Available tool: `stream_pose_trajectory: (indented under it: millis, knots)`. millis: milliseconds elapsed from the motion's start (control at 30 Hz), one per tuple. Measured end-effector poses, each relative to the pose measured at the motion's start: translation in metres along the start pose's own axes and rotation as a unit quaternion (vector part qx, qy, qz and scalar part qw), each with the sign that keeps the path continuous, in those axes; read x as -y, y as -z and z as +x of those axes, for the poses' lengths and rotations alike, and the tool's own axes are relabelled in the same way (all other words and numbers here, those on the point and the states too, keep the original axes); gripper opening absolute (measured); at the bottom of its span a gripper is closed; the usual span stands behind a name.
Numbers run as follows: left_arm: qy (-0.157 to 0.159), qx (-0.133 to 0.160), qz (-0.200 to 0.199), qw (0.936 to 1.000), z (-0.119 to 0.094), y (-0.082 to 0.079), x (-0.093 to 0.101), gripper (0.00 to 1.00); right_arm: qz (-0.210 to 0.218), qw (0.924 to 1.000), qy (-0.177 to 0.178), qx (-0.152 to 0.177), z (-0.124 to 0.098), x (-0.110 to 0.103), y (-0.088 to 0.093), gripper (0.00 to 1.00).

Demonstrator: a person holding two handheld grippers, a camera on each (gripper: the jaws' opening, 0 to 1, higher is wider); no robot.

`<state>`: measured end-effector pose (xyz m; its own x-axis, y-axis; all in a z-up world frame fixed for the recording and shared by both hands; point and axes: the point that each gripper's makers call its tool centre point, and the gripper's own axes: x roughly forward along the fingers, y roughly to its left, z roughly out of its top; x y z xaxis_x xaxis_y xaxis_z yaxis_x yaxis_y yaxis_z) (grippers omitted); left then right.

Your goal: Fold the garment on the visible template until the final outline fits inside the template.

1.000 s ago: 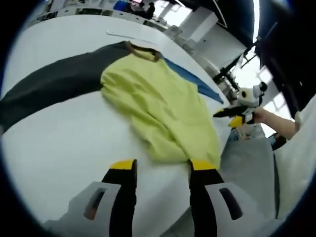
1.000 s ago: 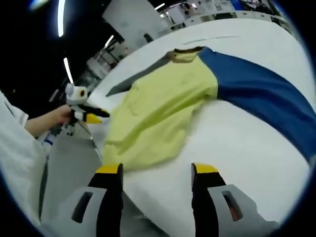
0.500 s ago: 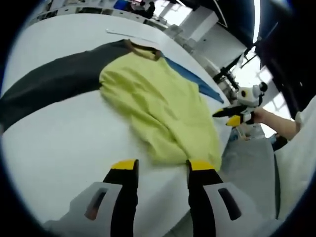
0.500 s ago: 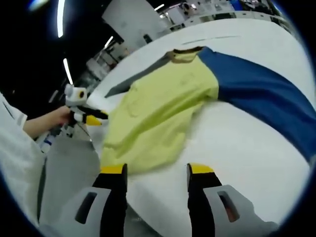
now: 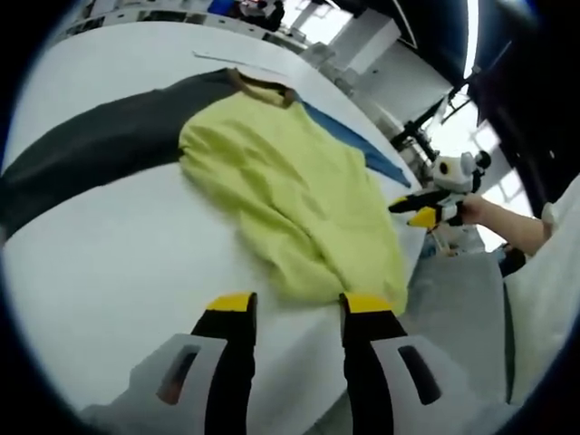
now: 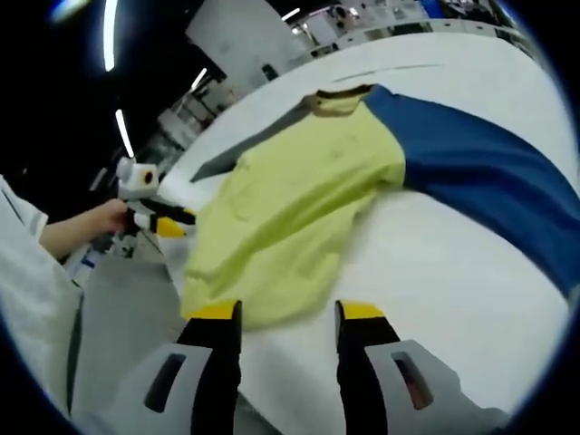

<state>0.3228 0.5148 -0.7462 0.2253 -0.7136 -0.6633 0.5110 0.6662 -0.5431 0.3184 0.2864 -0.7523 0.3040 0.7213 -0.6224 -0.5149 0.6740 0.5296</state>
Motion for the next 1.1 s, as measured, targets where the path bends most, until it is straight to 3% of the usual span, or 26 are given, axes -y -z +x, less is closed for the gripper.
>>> stream_pose_trajectory:
  millis: [600,800,1000,1100]
  knots:
    - [0.012,-0.007,0.000,0.9999,0.0059,-0.0004,0.0038,0.22,0.012,0.9999,-0.007,0.004,0.0069,-0.0009,-0.0018,0.32]
    - [0.013,-0.006,-0.006,0.9999,0.0059,-0.0009,0.0032,0.12,0.015,0.9999,0.003,0.005,0.0073,0.0030,-0.0014,0.26]
    - [0.013,-0.006,-0.008,0.9999,0.0062,-0.0013,0.0033,0.08,0.012,0.9998,0.012,0.005,0.0092,0.0057,-0.0005,0.18]
    - [0.014,-0.004,-0.013,0.9998,0.0057,-0.0025,0.0039,0.00,0.013,0.9997,0.017,0.010,0.0095,0.0078,-0.0017,0.13]
